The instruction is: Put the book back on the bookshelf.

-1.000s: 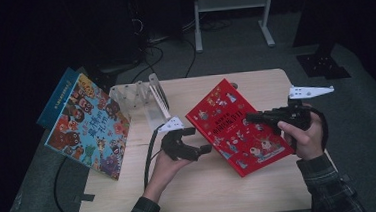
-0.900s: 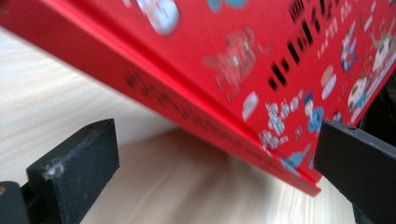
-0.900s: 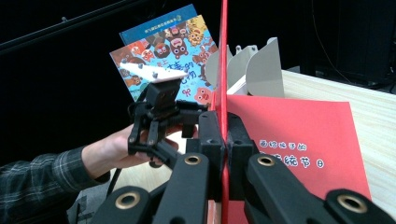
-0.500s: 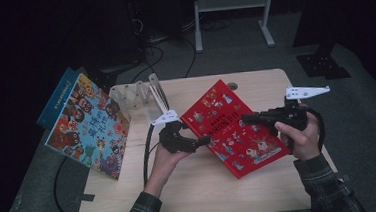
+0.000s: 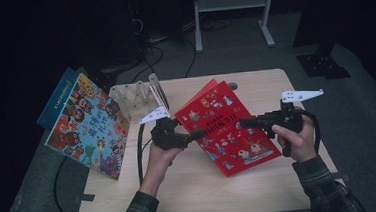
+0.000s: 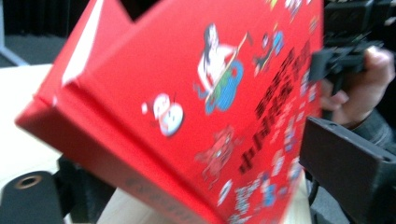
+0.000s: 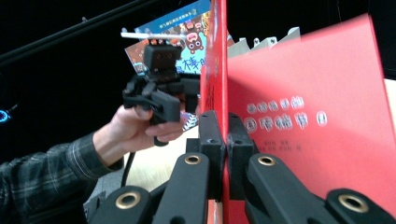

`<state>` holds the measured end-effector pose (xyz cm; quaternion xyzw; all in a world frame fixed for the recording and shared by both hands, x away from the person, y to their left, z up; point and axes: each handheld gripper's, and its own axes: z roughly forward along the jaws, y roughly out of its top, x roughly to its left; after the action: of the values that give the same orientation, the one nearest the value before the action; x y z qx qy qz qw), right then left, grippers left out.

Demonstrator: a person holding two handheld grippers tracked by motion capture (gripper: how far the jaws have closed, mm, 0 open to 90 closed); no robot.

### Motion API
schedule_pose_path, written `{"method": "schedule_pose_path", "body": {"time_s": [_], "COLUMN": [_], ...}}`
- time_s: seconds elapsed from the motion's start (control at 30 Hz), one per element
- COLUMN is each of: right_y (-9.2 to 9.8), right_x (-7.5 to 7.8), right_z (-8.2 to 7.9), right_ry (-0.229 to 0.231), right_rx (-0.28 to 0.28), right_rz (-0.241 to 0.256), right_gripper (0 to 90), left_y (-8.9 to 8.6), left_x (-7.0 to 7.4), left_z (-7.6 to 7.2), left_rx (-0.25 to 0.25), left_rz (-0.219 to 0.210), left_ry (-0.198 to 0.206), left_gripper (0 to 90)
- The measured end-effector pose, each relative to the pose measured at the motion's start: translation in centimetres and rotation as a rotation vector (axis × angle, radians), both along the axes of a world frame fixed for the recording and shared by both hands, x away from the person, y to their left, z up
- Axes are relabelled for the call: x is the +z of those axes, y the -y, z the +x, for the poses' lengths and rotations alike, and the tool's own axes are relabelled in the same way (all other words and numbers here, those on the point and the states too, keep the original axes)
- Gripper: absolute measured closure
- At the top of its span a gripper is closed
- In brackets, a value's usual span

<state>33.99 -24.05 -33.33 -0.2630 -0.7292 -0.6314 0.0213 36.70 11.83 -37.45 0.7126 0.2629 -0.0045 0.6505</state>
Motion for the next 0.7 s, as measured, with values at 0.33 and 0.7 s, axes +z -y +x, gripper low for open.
{"method": "schedule_pose_path", "body": {"time_s": [0.33, 0.7], "right_y": [-0.7, -1.5], "right_x": [-0.8, -1.9], "right_z": [0.2, 0.4], "right_ry": [-0.013, -0.027], "right_rx": [0.035, 0.058], "right_rz": [-0.026, -0.058], "right_gripper": [86.7, 84.7], "left_y": [-0.9, -1.6], "left_x": [0.9, 1.9], "left_z": [-0.2, -0.4], "left_rx": [0.010, 0.000], "left_rz": [-0.051, -0.096], "left_ry": [0.026, 0.045], "left_gripper": [17.5, 22.8]}}
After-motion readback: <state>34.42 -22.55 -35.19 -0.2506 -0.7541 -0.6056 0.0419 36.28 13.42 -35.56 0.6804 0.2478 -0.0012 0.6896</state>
